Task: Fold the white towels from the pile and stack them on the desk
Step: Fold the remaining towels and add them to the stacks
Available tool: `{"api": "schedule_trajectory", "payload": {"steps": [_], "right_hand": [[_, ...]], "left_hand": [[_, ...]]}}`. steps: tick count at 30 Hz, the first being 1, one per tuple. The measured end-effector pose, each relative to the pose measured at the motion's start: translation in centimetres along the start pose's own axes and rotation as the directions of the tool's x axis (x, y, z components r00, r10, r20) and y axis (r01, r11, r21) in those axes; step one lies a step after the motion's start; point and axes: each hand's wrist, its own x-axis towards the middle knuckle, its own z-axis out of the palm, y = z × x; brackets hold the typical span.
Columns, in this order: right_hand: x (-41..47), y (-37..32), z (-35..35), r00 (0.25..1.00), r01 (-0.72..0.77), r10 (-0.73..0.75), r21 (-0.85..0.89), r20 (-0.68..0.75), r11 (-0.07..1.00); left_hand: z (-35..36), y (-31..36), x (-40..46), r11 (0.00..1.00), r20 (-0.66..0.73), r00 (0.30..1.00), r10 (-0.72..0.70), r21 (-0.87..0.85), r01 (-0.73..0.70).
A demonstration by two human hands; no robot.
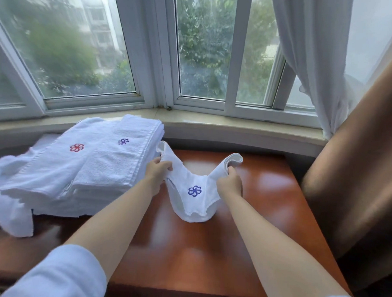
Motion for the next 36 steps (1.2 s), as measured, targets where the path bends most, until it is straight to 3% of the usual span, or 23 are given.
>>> {"api": "schedule_trajectory", "payload": {"steps": [7,14,28,36], "right_hand": [[-0.7,-8.4,2.1,0.986,0.167,-0.163,0.157,-0.037,0.973],[-2.2,-16.9,7.5,0.946,0.324,-0.325,0.148,-0.016,0.934],[-7.9,-29.0,25.0,0.913,0.401,-0.406,0.113,0.030,0.909],[-6.6,-32.0,32.0,0.893,0.428,-0.435,0.078,0.118,0.900]], "left_hand": [[-5.1,5.9,-0.8,0.980,-0.124,0.981,0.148,-0.114,-0.162],[-12.7,9.1,1.2,0.952,-0.178,0.959,0.221,-0.175,-0.252],[-32.6,10.8,8.3,0.926,-0.216,0.941,0.259,-0.223,-0.306],[-38.0,9.7,13.2,0.923,-0.259,0.945,0.200,-0.274,-0.271]]}}
